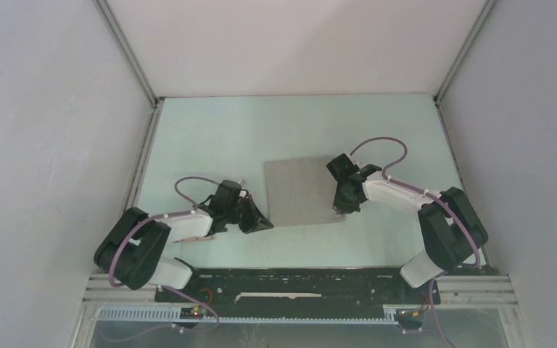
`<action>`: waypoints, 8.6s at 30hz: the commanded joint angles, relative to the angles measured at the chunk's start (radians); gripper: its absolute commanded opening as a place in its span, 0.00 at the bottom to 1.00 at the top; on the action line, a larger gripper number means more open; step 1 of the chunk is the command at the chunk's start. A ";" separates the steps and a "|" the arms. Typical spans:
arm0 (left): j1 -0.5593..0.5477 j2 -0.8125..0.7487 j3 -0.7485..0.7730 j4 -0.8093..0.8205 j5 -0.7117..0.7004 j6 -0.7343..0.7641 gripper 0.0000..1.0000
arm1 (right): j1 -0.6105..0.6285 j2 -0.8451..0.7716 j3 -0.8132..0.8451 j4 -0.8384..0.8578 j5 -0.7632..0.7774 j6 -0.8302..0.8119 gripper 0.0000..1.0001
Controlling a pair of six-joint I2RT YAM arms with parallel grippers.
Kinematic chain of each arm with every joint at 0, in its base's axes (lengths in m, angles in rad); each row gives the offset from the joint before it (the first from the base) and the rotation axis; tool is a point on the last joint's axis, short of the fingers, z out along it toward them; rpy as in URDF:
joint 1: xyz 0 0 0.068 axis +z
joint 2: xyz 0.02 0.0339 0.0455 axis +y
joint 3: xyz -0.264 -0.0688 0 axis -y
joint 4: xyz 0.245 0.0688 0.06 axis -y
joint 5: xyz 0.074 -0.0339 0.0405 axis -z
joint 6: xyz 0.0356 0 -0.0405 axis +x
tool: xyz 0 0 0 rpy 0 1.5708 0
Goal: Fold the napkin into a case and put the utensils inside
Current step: Smooth out the square-folded napkin at the center of the board, then pick up the top corner of the square-folded napkin from the center of the board.
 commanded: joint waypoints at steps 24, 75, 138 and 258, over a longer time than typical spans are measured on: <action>0.000 -0.278 0.086 -0.240 0.013 0.115 0.66 | -0.103 -0.230 -0.054 0.125 -0.403 -0.193 0.54; 0.114 0.403 0.592 0.246 -0.010 0.003 0.68 | -0.344 0.396 0.189 1.090 -0.888 0.195 1.00; 0.276 0.576 0.380 0.368 -0.020 -0.072 0.79 | -0.436 0.650 0.253 1.119 -0.908 0.272 1.00; -0.003 0.147 -0.047 0.166 0.058 0.056 0.22 | -0.386 -0.128 -0.225 0.276 -0.570 -0.162 0.43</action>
